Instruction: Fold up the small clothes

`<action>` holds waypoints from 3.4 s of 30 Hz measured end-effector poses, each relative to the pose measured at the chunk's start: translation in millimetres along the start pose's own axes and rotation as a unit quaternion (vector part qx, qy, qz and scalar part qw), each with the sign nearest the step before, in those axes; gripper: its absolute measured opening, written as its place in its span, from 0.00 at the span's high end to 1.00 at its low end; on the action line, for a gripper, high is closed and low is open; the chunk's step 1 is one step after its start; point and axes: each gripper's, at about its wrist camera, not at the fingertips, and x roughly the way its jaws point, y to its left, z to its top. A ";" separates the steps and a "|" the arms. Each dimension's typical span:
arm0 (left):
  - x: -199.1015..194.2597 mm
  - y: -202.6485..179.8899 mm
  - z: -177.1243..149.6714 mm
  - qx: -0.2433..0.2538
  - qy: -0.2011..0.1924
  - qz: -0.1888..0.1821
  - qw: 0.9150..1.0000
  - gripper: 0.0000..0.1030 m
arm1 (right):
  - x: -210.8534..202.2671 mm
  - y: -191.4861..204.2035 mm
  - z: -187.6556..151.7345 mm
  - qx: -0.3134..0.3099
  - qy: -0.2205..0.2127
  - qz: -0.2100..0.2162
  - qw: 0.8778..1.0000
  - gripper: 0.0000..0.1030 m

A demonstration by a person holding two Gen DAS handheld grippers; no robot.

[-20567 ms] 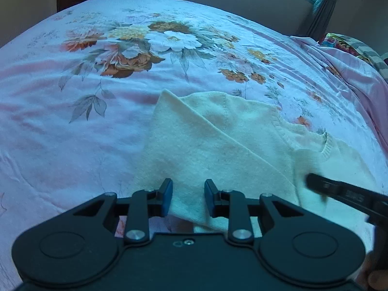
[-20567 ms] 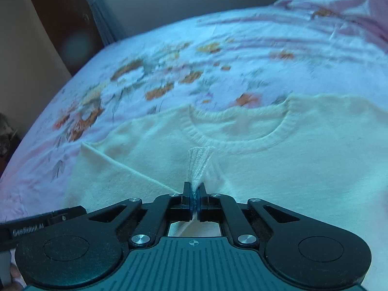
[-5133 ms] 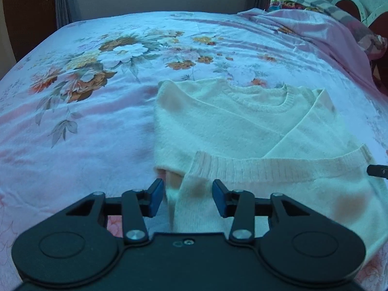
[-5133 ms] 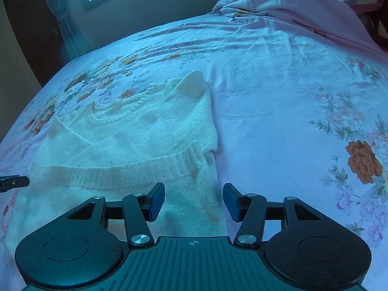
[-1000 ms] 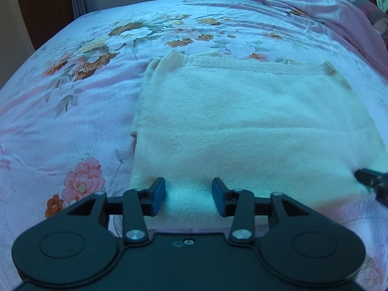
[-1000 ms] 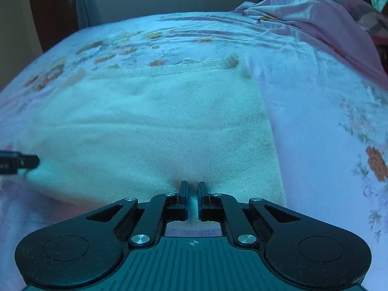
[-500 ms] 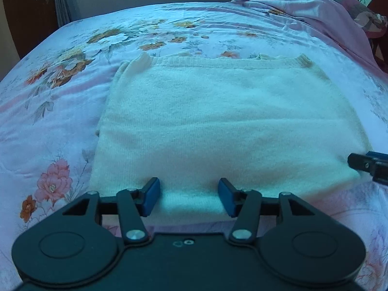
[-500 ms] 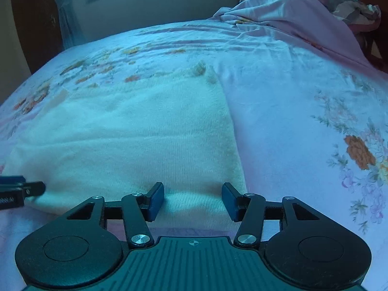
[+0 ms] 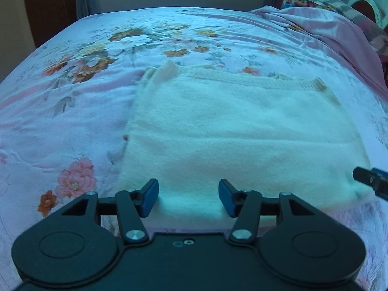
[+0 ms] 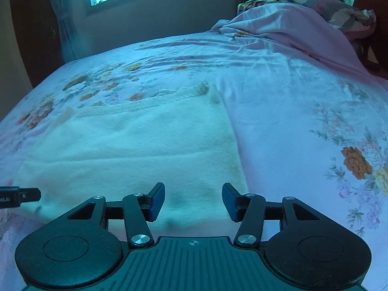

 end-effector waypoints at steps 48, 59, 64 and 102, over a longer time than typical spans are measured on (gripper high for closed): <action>131.3 30.7 117.3 -0.030 0.008 0.015 0.999 0.28 | 162.3 11.2 106.5 -0.064 0.024 -0.063 0.996 0.45; 89.2 46.3 85.0 -0.022 0.013 0.004 1.000 0.29 | 113.3 30.1 86.7 -0.020 0.015 0.008 1.000 0.42; 74.0 57.9 64.7 -0.022 0.046 -0.013 0.999 0.21 | 89.6 51.2 60.8 -0.036 0.022 0.031 0.999 0.42; 78.3 114.5 47.6 -0.166 0.071 -0.163 0.970 0.42 | 66.1 72.9 33.1 -0.017 0.030 0.078 0.996 0.36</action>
